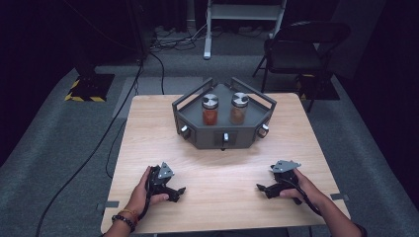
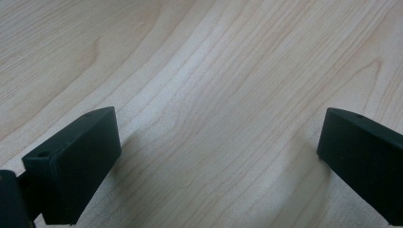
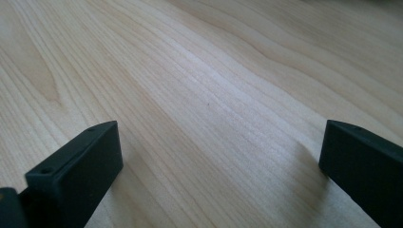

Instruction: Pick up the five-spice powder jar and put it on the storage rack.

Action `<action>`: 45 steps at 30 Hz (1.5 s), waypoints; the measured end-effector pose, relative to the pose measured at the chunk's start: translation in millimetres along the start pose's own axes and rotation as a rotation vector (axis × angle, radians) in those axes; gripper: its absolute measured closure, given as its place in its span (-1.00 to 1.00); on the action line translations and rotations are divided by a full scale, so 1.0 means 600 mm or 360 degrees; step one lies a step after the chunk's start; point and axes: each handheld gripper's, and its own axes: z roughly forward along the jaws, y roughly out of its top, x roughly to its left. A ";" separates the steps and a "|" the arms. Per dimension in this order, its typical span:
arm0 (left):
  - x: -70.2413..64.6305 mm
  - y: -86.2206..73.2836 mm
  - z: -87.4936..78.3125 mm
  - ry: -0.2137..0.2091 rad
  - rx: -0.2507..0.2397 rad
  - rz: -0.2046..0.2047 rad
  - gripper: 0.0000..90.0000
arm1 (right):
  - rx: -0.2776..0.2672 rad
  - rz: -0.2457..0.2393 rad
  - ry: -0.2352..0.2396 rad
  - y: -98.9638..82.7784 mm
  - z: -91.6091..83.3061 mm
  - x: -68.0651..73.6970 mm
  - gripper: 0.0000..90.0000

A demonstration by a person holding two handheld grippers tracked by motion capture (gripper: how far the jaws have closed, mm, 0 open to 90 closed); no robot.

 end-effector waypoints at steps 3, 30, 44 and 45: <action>0.000 0.000 0.000 -0.0001 -0.0001 0.0001 -0.99 | -0.0002 -0.0010 0.0005 -0.001 0.000 -0.002 -1.00; 0.001 0.002 0.002 -0.0006 0.0002 0.0002 -0.99 | -0.0003 -0.0003 0.0001 -0.001 0.000 -0.001 -1.00; 0.002 0.004 0.004 -0.0012 0.0004 0.0009 -0.99 | -0.0002 0.0001 0.0001 -0.002 -0.001 0.000 -1.00; 0.002 0.004 0.003 -0.0011 0.0004 0.0009 -0.99 | -0.0002 0.0001 0.0000 -0.002 -0.001 0.000 -1.00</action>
